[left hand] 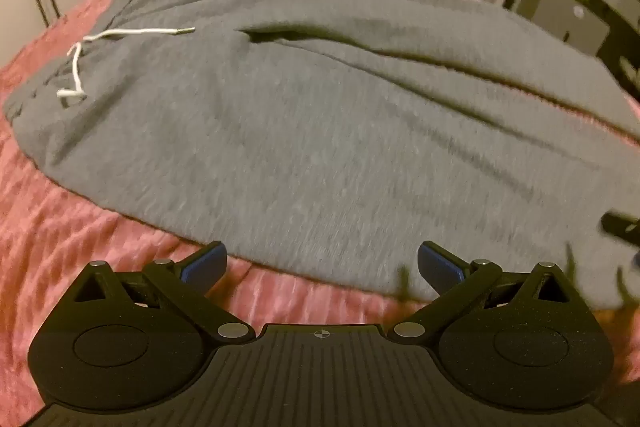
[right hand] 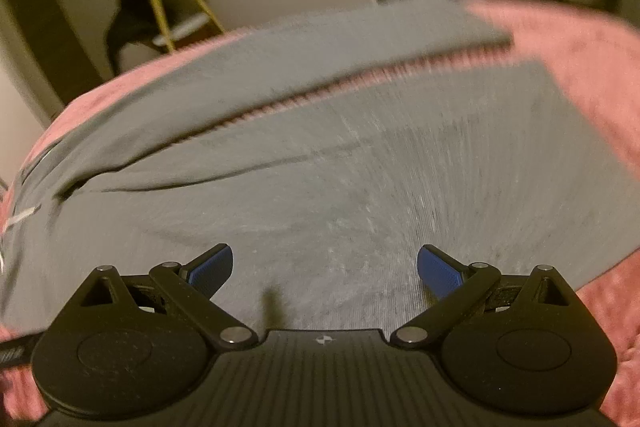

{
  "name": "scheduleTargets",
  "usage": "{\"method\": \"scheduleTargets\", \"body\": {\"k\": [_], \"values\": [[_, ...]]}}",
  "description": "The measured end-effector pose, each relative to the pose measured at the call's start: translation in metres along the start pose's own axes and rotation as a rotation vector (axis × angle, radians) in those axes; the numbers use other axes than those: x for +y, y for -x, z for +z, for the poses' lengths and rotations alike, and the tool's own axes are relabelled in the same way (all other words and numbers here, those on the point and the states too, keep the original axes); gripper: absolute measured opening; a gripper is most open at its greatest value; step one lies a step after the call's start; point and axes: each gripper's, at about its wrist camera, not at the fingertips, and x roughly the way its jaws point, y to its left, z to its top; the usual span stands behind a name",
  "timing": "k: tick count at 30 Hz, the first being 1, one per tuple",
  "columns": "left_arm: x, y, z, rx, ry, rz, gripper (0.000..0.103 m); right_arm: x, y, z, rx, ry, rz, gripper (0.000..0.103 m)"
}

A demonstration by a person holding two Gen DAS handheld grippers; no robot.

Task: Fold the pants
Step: 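Move both open grippers over the grey sweatpants toward the leg ends, then close the right gripper on the hem of a pant leg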

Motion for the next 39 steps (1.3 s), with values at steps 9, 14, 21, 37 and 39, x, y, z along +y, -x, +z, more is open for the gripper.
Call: {"method": "scheduleTargets", "body": {"k": [9,14,21,37,39], "values": [[0.042,-0.033,0.081,-0.176,0.156,0.182,0.103,-0.026,-0.059,0.023,0.182,-0.106,-0.044,0.099],[0.084,-0.082,0.099,-0.280,0.274,0.301,0.103,-0.007,-0.062,0.074,0.291,-0.078,0.005,0.099],[0.114,-0.106,0.087,-0.359,0.338,0.296,0.103,0.014,-0.142,0.237,0.074,-0.359,0.049,0.099],[0.105,-0.126,0.080,-0.401,0.267,0.312,0.103,0.051,-0.304,0.333,-0.011,-0.473,-0.446,0.072],[0.106,-0.125,0.080,-0.399,0.277,0.302,0.103,0.044,-0.297,0.329,-0.037,-0.444,-0.452,0.045]]}}
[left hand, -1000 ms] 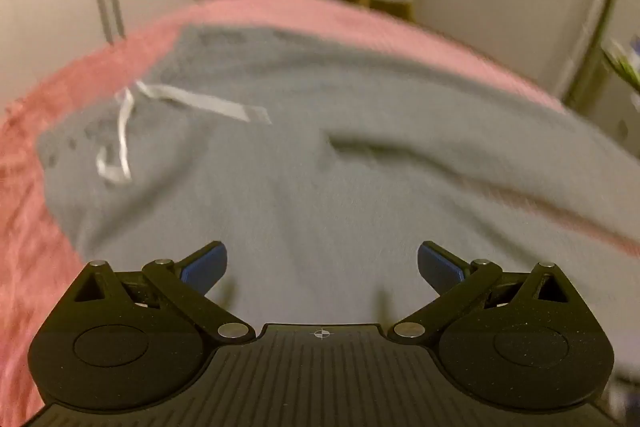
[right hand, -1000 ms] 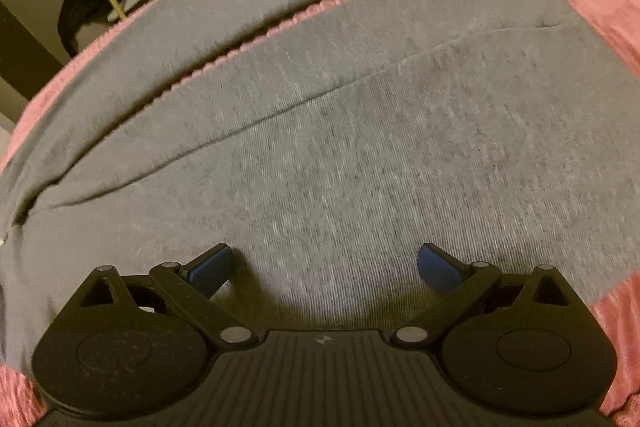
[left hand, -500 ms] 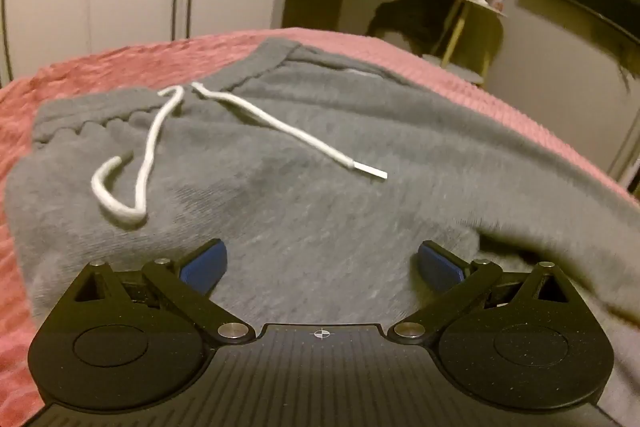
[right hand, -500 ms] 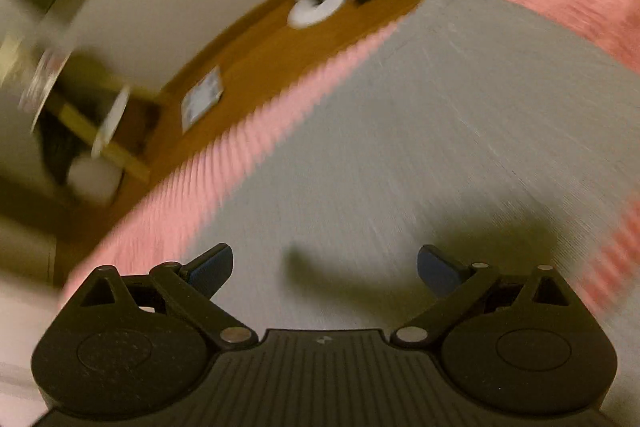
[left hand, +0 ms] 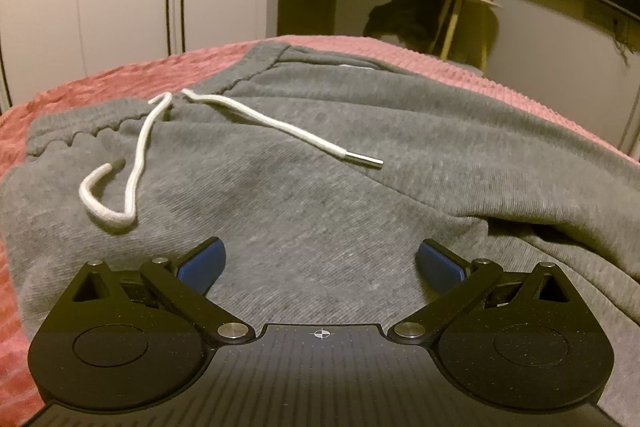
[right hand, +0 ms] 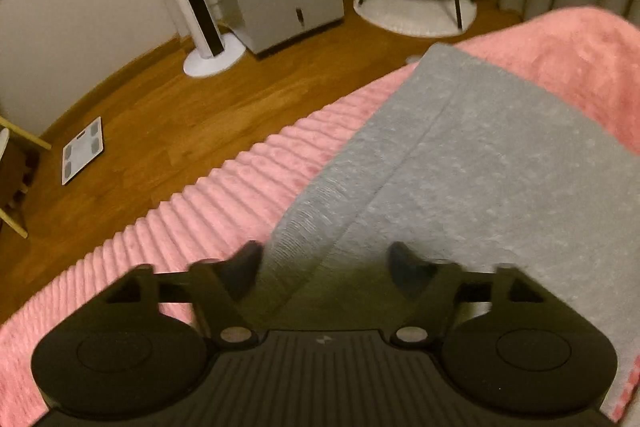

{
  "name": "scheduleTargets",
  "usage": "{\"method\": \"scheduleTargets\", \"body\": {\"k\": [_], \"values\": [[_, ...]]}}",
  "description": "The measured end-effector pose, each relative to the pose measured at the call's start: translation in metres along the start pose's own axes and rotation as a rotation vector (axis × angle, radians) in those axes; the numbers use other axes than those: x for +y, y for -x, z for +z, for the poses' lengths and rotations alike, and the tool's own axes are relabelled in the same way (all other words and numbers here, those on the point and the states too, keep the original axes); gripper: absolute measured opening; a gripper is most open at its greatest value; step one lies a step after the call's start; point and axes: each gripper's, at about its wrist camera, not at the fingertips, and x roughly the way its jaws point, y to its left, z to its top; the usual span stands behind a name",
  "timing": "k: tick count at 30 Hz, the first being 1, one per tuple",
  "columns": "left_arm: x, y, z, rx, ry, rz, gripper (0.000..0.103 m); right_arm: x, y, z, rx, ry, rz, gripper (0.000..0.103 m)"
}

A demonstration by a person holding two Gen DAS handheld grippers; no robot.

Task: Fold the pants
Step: 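Close the right gripper on the hem of a pant leg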

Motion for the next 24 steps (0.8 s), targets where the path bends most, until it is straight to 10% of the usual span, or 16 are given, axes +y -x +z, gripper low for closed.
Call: {"method": "scheduleTargets", "body": {"k": [3,11,18,24], "values": [[0.002,0.000,-0.001,-0.001,0.021,-0.014,0.103,-0.015,0.021,-0.001,-0.017,0.022,0.086,0.008],[0.004,0.001,-0.002,-0.014,0.047,-0.032,0.103,-0.161,0.137,-0.067,-0.220,-0.091,0.490,0.006],[0.016,0.007,-0.002,-0.030,0.113,-0.094,0.103,-0.279,0.119,-0.189,-0.094,-0.259,0.351,0.006],[0.017,0.022,0.005,0.012,0.111,-0.098,0.103,-0.267,0.137,-0.166,-0.316,-0.025,0.232,0.055]]}}
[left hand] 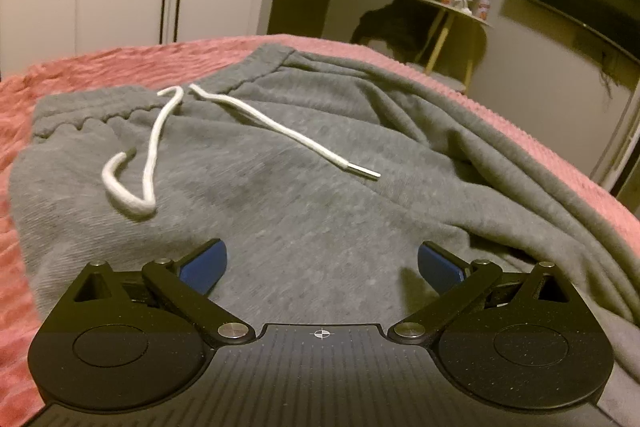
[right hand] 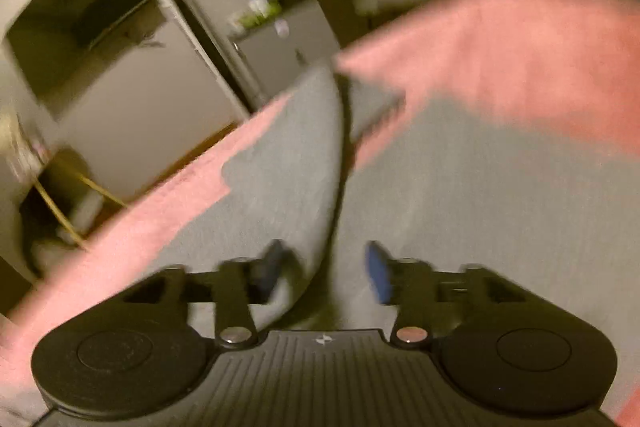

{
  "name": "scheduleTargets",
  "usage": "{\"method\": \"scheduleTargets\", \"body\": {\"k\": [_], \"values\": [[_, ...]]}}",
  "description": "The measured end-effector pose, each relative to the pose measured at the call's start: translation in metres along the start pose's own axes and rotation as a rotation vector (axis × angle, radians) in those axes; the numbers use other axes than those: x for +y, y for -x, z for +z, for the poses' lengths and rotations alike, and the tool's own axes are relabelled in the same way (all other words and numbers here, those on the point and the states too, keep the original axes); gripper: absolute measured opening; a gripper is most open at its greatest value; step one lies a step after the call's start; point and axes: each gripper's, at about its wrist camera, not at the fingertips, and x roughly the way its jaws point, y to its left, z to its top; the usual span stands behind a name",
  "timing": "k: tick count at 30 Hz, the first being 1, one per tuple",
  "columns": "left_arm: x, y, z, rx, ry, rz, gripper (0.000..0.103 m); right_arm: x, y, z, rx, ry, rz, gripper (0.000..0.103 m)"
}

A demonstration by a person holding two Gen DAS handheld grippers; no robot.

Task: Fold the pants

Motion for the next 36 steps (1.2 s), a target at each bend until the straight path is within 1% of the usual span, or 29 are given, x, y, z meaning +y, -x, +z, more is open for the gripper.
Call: {"method": "scheduleTargets", "body": {"k": [1,2,4,5,7,8,9,11,13,14,15,16,17,18,19,21,23,24,25,26,27,28,29,30,31,32,34,35,36], "values": [[0.000,0.003,0.002,0.006,0.017,-0.008,0.103,0.006,-0.003,-0.001,-0.042,0.085,-0.034,0.055],[0.000,0.006,0.005,0.016,0.036,-0.021,0.103,0.010,-0.008,-0.001,-0.049,0.140,-0.016,0.055],[-0.002,0.011,0.014,0.030,0.069,-0.057,0.103,0.018,-0.025,0.002,-0.001,0.203,0.038,0.054],[-0.005,0.012,0.020,0.034,0.070,-0.075,0.103,0.025,-0.035,0.002,0.019,0.247,0.044,0.053],[-0.016,0.011,0.034,0.027,0.047,-0.102,0.103,0.032,-0.048,0.000,0.027,0.320,-0.004,0.053],[-0.023,0.009,0.042,0.028,0.032,-0.107,0.103,0.033,-0.053,0.000,0.011,0.324,-0.022,0.039],[-0.031,0.005,0.050,0.035,0.019,-0.116,0.103,0.030,-0.054,0.001,-0.011,0.292,-0.014,0.014],[-0.048,-0.007,0.068,0.057,0.016,-0.155,0.103,0.016,-0.052,0.011,-0.016,0.205,0.019,0.012],[-0.062,-0.026,0.085,0.084,0.052,-0.186,0.103,0.004,-0.046,0.017,-0.031,0.120,0.042,0.012],[-0.069,-0.037,0.092,0.099,0.065,-0.192,0.103,-0.002,-0.048,0.019,-0.035,0.082,0.047,0.011],[-0.076,-0.048,0.097,0.117,0.070,-0.194,0.103,-0.004,-0.039,0.021,-0.040,0.046,0.058,0.011],[-0.085,-0.063,0.103,0.144,0.069,-0.196,0.103,-0.011,-0.040,0.024,-0.040,-0.002,0.066,0.011],[-0.092,-0.074,0.106,0.167,0.064,-0.199,0.103,-0.015,-0.033,0.020,-0.043,-0.031,0.060,0.011],[-0.097,-0.085,0.108,0.189,0.059,-0.195,0.103,-0.019,-0.034,0.020,-0.048,-0.052,0.040,0.011],[-0.105,-0.097,0.109,0.207,0.049,-0.176,0.103,-0.022,-0.036,0.021,-0.055,-0.061,0.012,0.011],[-0.119,-0.114,0.111,0.244,0.026,-0.153,0.103,-0.024,-0.046,0.021,-0.029,-0.062,-0.018,0.011],[-0.133,-0.130,0.110,0.302,-0.018,-0.130,0.103,-0.022,-0.050,0.017,-0.026,-0.051,-0.034,0.011],[-0.138,-0.138,0.108,0.337,-0.042,-0.115,0.103,-0.020,-0.052,0.017,-0.033,-0.035,-0.046,0.014],[-0.142,-0.147,0.104,0.384,-0.063,-0.093,0.093,-0.019,-0.052,0.017,-0.041,-0.030,-0.047,0.016],[-0.142,-0.152,0.101,0.411,-0.066,-0.087,0.072,-0.018,-0.050,0.015,-0.044,-0.035,-0.042,0.020],[-0.142,-0.155,0.099,0.426,-0.058,-0.095,0.068,-0.019,-0.048,0.015,-0.046,-0.048,-0.035,0.021],[-0.141,-0.154,0.098,0.411,-0.050,-0.108,0.066,-0.022,-0.049,0.015,-0.050,-0.069,-0.021,0.022],[-0.139,-0.151,0.096,0.394,-0.049,-0.129,0.052,-0.023,-0.048,0.014,-0.052,-0.085,-0.009,0.023],[-0.138,-0.148,0.096,0.395,-0.047,-0.151,0.043,-0.025,-0.049,0.015,-0.053,-0.096,0.004,0.023],[-0.135,-0.146,0.096,0.399,-0.037,-0.176,0.031,-0.024,-0.049,0.015,-0.050,-0.099,0.014,0.023],[-0.132,-0.144,0.096,0.399,-0.027,-0.192,0.022,-0.024,-0.049,0.015,-0.047,-0.096,0.028,0.023],[-0.124,-0.130,0.098,0.384,-0.011,-0.209,0.017,-0.024,-0.048,0.014,-0.044,-0.092,0.045,0.019],[-0.120,-0.123,0.100,0.366,-0.003,-0.226,0.016,-0.026,-0.047,0.015,-0.044,-0.104,0.053,0.012],[-0.115,-0.114,0.101,0.346,0.008,-0.245,0.016,-0.030,-0.047,0.016,-0.045,-0.129,0.065,0.008]]}}
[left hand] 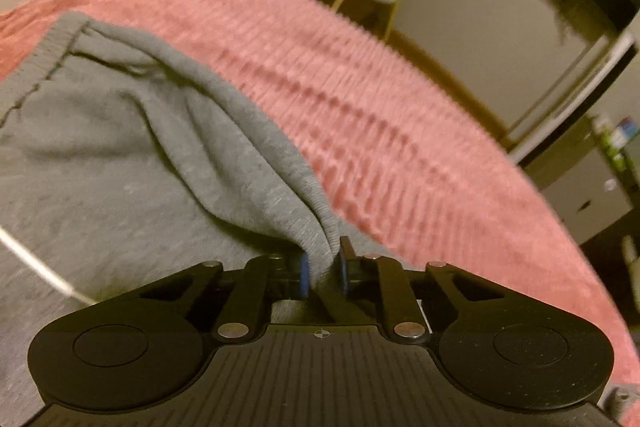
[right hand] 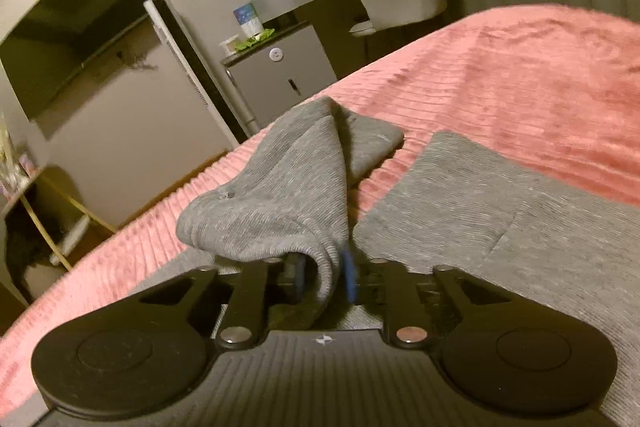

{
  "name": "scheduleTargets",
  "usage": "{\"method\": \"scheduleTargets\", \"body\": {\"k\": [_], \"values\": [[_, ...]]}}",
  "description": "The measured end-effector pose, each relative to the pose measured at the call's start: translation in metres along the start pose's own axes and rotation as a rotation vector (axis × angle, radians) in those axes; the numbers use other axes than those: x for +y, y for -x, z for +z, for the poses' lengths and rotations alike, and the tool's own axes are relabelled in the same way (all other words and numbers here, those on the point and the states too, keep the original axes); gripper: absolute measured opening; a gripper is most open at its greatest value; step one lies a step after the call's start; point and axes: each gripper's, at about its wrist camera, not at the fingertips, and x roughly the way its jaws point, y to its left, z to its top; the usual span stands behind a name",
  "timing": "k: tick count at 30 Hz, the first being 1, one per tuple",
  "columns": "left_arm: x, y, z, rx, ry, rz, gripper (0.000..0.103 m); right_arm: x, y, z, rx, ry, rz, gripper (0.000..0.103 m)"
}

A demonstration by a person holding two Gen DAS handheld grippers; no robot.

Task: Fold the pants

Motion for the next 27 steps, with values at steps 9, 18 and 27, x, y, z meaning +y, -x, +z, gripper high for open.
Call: {"method": "scheduleTargets", "body": {"k": [9,18,27], "values": [[0.045,0.126,-0.064,-0.136,0.016,-0.200,0.014,-0.018,0.082,0.016,-0.232,-0.008,0.003,0.006],[0.116,0.147,-0.159,0.023,0.077,-0.085,0.027,-0.105,0.125,0.019,0.045,-0.064,-0.034,0.013],[0.074,0.160,-0.093,-0.250,-0.144,0.142,0.097,-0.134,0.106,0.024,0.176,-0.179,-0.022,0.028]]}}
